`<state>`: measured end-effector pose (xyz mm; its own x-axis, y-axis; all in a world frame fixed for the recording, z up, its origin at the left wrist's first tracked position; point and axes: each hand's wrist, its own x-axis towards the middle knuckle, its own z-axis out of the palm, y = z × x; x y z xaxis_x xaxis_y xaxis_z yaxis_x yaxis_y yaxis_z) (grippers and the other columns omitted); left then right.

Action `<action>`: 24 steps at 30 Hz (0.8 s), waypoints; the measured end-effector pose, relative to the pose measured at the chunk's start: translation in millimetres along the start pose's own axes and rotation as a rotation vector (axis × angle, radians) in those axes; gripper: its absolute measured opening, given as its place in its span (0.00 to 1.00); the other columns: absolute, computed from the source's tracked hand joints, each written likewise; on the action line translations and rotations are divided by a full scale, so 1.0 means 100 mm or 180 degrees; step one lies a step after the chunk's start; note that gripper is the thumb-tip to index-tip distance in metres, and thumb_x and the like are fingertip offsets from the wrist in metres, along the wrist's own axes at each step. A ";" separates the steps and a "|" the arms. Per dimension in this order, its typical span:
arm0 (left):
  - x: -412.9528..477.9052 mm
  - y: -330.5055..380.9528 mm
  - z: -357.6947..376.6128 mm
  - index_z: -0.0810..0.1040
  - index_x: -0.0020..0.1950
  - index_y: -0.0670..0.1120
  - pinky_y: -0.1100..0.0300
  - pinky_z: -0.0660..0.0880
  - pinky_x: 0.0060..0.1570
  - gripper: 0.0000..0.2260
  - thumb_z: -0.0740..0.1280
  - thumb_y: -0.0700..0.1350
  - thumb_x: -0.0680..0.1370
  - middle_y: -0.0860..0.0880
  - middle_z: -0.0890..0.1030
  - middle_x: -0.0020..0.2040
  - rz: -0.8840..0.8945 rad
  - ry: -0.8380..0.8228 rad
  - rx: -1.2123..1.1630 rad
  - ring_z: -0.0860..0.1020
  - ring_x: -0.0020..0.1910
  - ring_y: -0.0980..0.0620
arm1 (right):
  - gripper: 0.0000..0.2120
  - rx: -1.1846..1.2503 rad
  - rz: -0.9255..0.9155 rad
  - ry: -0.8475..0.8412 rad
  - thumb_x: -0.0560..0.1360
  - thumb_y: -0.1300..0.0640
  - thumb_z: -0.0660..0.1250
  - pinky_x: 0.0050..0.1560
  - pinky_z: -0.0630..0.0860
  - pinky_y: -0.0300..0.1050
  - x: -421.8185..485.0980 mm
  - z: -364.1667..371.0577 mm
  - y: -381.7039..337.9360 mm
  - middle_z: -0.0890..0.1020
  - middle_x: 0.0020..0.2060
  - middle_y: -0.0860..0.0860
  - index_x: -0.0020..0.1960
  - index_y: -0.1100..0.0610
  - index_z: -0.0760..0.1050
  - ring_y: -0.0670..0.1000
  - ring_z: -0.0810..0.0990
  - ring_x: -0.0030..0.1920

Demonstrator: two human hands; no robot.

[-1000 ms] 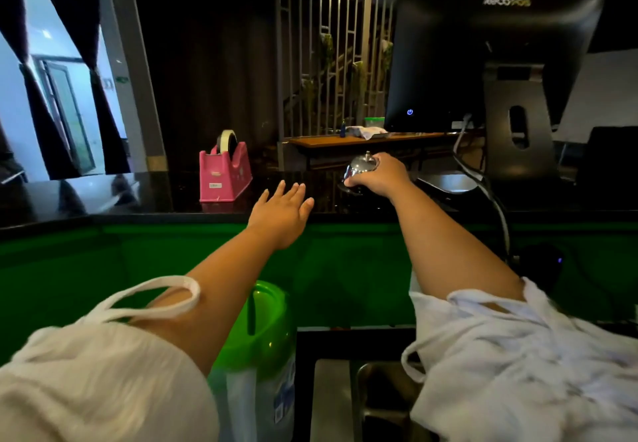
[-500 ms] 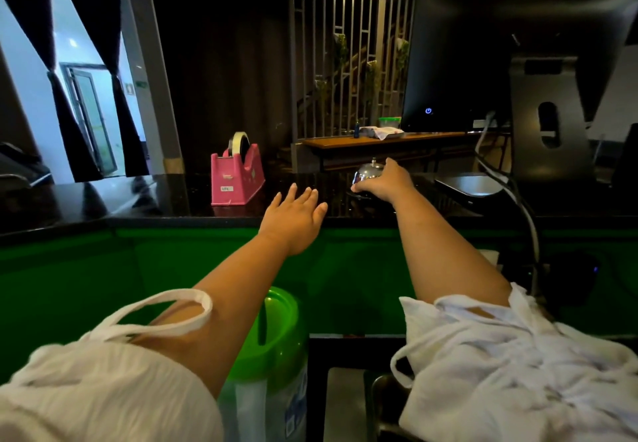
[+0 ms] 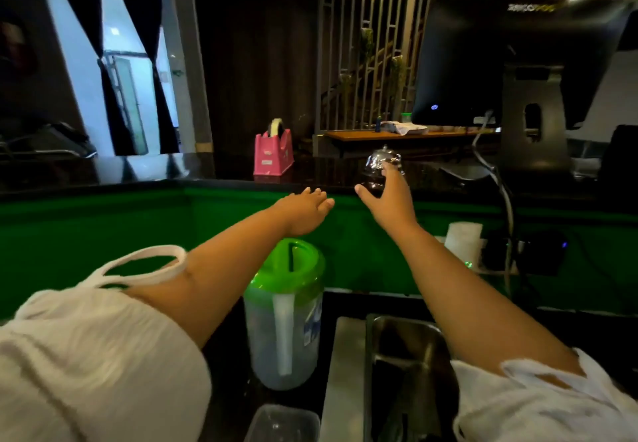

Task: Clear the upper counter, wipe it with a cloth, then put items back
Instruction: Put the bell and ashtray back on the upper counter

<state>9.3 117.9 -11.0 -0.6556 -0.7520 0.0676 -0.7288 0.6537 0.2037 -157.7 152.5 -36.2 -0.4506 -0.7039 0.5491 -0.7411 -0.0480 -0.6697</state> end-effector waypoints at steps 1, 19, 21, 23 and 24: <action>-0.20 -0.05 0.06 0.59 0.75 0.44 0.50 0.52 0.75 0.22 0.47 0.51 0.83 0.45 0.56 0.77 -0.0016 0.0145 -0.0111 0.53 0.77 0.47 | 0.32 0.0090 -0.0115 0.0014 0.75 0.51 0.68 0.65 0.65 0.43 -0.17 0.05 -0.09 0.67 0.70 0.57 0.73 0.60 0.60 0.54 0.67 0.69; -4.15 -2.10 1.26 0.65 0.72 0.53 0.63 0.67 0.66 0.22 0.59 0.55 0.78 0.55 0.72 0.68 -0.1587 0.0759 -0.1058 0.70 0.68 0.58 | 0.17 0.0820 -0.0846 -0.2730 0.77 0.54 0.66 0.60 0.67 0.37 -2.82 1.84 -1.66 0.74 0.61 0.48 0.64 0.55 0.72 0.45 0.71 0.62; -4.45 -2.44 1.38 0.61 0.74 0.54 0.61 0.68 0.66 0.25 0.61 0.55 0.78 0.54 0.70 0.69 -0.1855 0.0818 -0.1255 0.69 0.68 0.56 | 0.17 0.0813 -0.0656 -0.2727 0.77 0.54 0.66 0.59 0.67 0.37 -3.10 2.12 -1.73 0.75 0.61 0.49 0.64 0.55 0.72 0.46 0.72 0.63; -4.66 -2.76 1.47 0.59 0.75 0.53 0.63 0.65 0.66 0.29 0.65 0.54 0.76 0.52 0.68 0.71 -0.2042 0.0959 -0.1506 0.67 0.68 0.57 | 0.16 0.0780 -0.0425 -0.2669 0.76 0.55 0.67 0.58 0.68 0.36 -3.40 2.43 -1.73 0.76 0.61 0.50 0.64 0.55 0.73 0.48 0.72 0.64; -4.73 -2.90 1.51 0.58 0.75 0.52 0.64 0.64 0.66 0.32 0.67 0.54 0.75 0.52 0.66 0.72 -0.2104 0.1027 -0.1658 0.66 0.68 0.58 | 0.17 0.0747 -0.0312 -0.2608 0.77 0.55 0.66 0.58 0.68 0.36 -3.54 2.58 -1.72 0.75 0.61 0.50 0.64 0.55 0.72 0.48 0.72 0.64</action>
<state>501.1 296.6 -249.4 0.0099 -0.9994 0.0344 -0.7043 0.0174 0.7097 257.8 227.1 -244.2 0.1788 -0.9744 0.1360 -0.5949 -0.2171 -0.7739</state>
